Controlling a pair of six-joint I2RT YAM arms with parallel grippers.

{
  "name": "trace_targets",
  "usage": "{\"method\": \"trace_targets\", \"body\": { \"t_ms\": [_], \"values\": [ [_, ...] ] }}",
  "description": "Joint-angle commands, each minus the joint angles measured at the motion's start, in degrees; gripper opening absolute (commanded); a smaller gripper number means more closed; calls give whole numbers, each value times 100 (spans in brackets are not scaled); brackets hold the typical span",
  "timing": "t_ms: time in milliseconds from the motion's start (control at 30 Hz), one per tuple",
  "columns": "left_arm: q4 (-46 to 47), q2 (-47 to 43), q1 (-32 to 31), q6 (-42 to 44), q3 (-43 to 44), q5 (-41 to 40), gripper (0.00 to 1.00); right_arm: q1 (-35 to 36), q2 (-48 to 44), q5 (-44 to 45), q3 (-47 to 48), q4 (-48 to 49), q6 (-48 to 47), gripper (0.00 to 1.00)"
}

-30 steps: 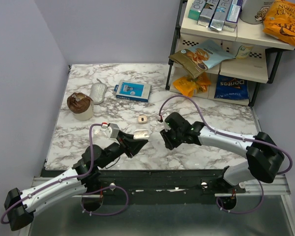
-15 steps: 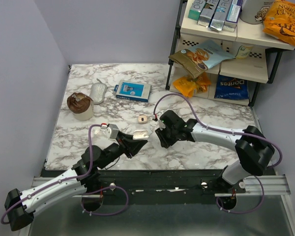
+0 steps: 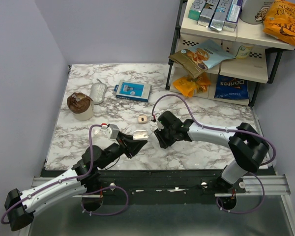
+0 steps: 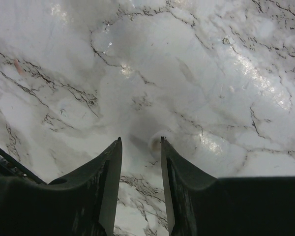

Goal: Insert the wireless bluetooth earbuds into the charging case
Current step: Adjust the earbud at the center of the board, then pick up the earbud from the center of the board.

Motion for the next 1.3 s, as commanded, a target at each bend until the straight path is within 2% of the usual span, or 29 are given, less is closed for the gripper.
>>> {"method": "trace_targets", "body": {
  "t_ms": [0, 500, 867, 1100, 1267],
  "values": [
    [-70, -76, -31, -1, -70, -116, 0, 1, 147, 141, 71, 49, 43, 46],
    [-97, -59, -31, 61, -35, -151, 0, -227, 50, 414, -61, -38, 289, 40],
    [-62, -15, -31, 52, -26, -143, 0, -280, 32, 553, -96, -56, 395, 24],
    [-53, -6, -31, 61, -18, -143, 0, -376, 32, 660, -105, -135, 526, 22],
    [-62, 3, -31, 43, -26, -134, 0, -447, 41, 678, -131, -144, 623, 15]
  ]
}}
